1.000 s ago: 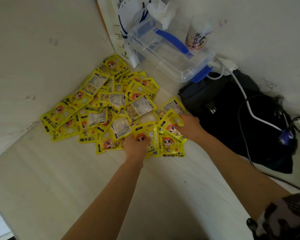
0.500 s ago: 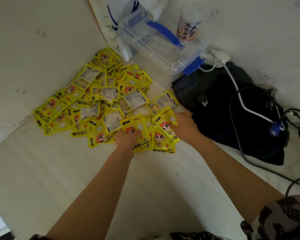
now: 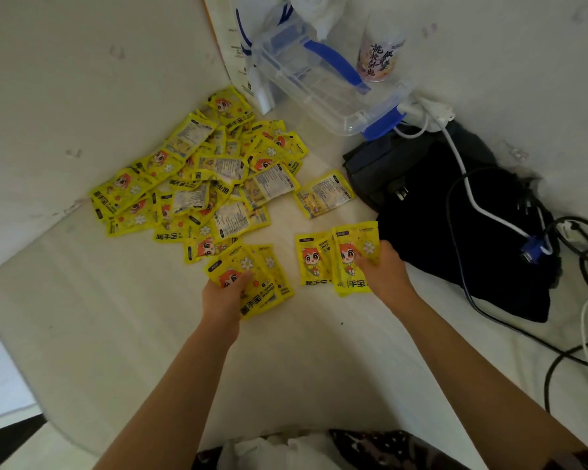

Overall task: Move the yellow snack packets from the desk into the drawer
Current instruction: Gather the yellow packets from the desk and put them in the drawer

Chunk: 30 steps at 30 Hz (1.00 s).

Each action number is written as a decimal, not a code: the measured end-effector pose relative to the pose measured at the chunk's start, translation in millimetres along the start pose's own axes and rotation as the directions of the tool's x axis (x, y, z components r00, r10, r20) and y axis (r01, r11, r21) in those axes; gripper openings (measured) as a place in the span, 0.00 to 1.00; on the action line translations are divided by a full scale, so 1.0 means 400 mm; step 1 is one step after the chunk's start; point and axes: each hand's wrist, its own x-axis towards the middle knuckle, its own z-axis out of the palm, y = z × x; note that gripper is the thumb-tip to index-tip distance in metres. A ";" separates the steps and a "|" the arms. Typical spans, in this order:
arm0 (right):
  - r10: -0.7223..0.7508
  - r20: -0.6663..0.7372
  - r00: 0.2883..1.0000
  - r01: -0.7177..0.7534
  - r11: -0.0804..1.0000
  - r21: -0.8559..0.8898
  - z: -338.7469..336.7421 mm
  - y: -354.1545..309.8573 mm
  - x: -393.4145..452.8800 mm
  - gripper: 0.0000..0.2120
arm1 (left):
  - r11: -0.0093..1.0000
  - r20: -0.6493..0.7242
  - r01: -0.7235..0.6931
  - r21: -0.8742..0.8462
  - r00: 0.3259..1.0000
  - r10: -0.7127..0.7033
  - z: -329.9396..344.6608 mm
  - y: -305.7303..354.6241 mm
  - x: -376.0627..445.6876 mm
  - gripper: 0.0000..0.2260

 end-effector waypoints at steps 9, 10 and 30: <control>0.119 0.010 0.993 -0.119 0.984 0.133 0.021 0.066 -0.169 0.12 | 0.993 0.103 0.052 -0.107 0.994 -0.041 -0.097 -0.056 -0.109 0.11; 0.129 0.007 0.992 -0.129 0.982 0.137 0.026 0.068 -0.192 0.12 | 0.993 0.123 0.060 -0.104 0.991 -0.047 -0.107 -0.063 -0.117 0.12; 0.359 -0.293 0.886 -0.186 0.854 0.485 0.289 0.204 -0.743 0.10 | 0.967 0.498 0.003 0.256 0.857 -0.134 -0.366 -0.196 -0.240 0.12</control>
